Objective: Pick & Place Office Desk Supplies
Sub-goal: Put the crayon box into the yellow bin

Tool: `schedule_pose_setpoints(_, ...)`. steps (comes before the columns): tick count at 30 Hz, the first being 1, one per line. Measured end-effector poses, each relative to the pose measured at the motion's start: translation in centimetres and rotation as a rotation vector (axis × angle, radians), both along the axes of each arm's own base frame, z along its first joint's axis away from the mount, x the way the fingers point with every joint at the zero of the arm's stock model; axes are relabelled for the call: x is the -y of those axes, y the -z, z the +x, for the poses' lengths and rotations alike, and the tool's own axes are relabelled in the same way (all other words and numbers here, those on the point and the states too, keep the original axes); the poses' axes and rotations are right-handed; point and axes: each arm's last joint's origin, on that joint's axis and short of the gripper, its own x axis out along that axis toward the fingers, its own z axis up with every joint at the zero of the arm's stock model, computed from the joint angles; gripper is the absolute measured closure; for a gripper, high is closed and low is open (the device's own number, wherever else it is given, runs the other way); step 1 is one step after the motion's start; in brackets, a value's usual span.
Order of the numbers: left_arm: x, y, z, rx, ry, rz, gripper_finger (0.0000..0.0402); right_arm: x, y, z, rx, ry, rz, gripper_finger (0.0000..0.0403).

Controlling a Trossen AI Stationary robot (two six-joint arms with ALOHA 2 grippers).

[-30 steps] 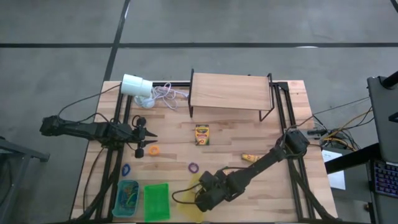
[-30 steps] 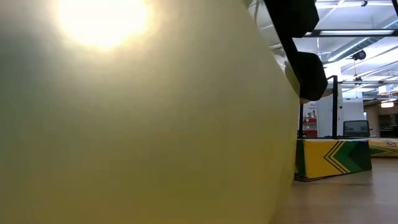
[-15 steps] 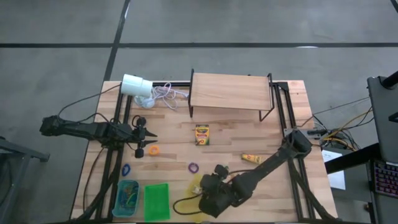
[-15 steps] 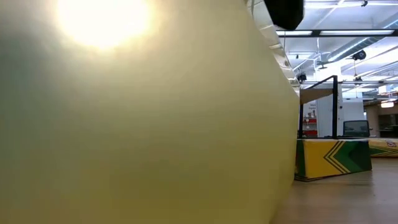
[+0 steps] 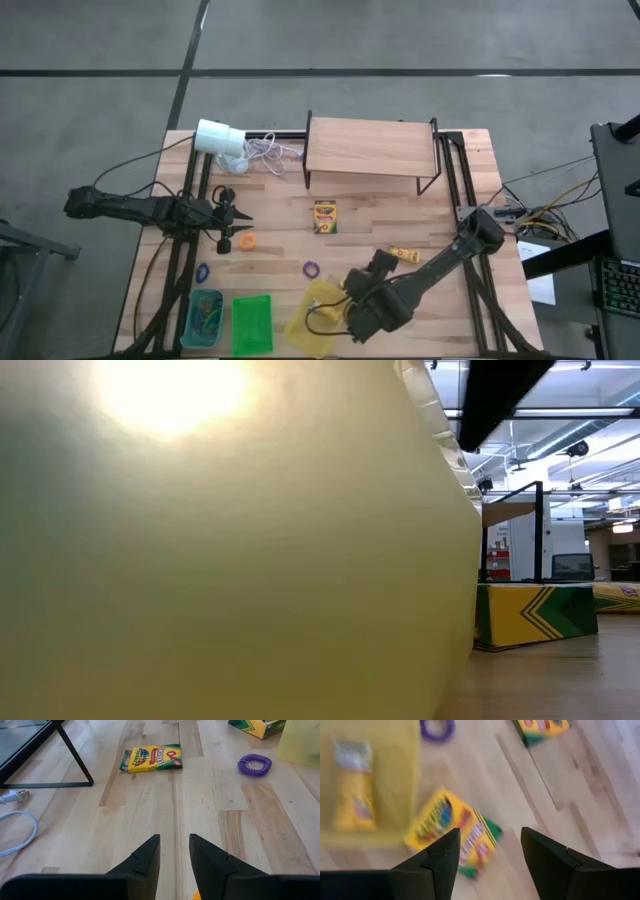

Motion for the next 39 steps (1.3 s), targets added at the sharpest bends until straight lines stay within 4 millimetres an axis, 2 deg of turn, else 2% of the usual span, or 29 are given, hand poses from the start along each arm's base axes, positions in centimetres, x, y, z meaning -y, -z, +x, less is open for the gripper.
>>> schedule_pose_setpoints(2, 0.0, 0.0, 0.0, 0.0, 0.0, 0.0, 0.0293, 0.2, -0.2, -0.7, -0.059, -0.034, 0.007, 0.0189)
schedule_pose_setpoints(5, 0.0, 0.0, 0.0, -0.001, 0.0, 0.0, 0.0293, 0.3, -1.1, -1.5, -0.057, -0.064, 0.035, 0.0184)
schedule_pose_setpoints(9, 0.0, 0.0, 0.0, 0.0, 0.001, 0.0, 0.0293, -0.1, -1.9, -1.7, 0.054, -0.051, 0.116, 0.0184)
schedule_pose_setpoints(13, 0.0, 0.0, 0.0, -0.001, 0.0, 0.0, 0.0293, -1.4, -1.8, -1.6, 0.144, -0.057, 0.194, 0.0183)
schedule_pose_setpoints(16, 0.0, 0.0, 0.0, 0.0, 0.001, 0.0, 0.0293, -2.2, -1.5, -2.2, 0.097, -0.092, 0.222, 0.0184)
schedule_pose_setpoints(19, 0.0, 0.0, 0.0, -0.001, 0.0, -0.001, 0.0293, -2.6, -1.3, -2.9, 0.019, -0.2, 0.193, 0.0182)
schedule_pose_setpoints(26, 0.0, 0.0, 0.0, 0.0, 0.0, -0.001, 0.0293, -0.8, -2.1, -4.2, -0.09, -0.179, 0.115, 0.0181)
schedule_pose_setpoints(30, 0.0, 0.0, 0.0, 0.0, -0.002, -0.003, 0.0293, 0.1, -2.3, -5.7, -0.119, -0.186, 0.123, 0.0181)
schedule_pose_setpoints(34, 0.0, 0.0, 0.0, 0.0, -0.002, -0.003, 0.0293, 1.6, -1.4, -7.6, -0.08, -0.171, 0.152, 0.0181)
schedule_pose_setpoints(39, 0.0, 0.0, 0.0, 0.0, -0.001, -0.003, 0.0293, 4.5, 0.3, -11.1, -0.015, -0.182, 0.199, 0.0181)
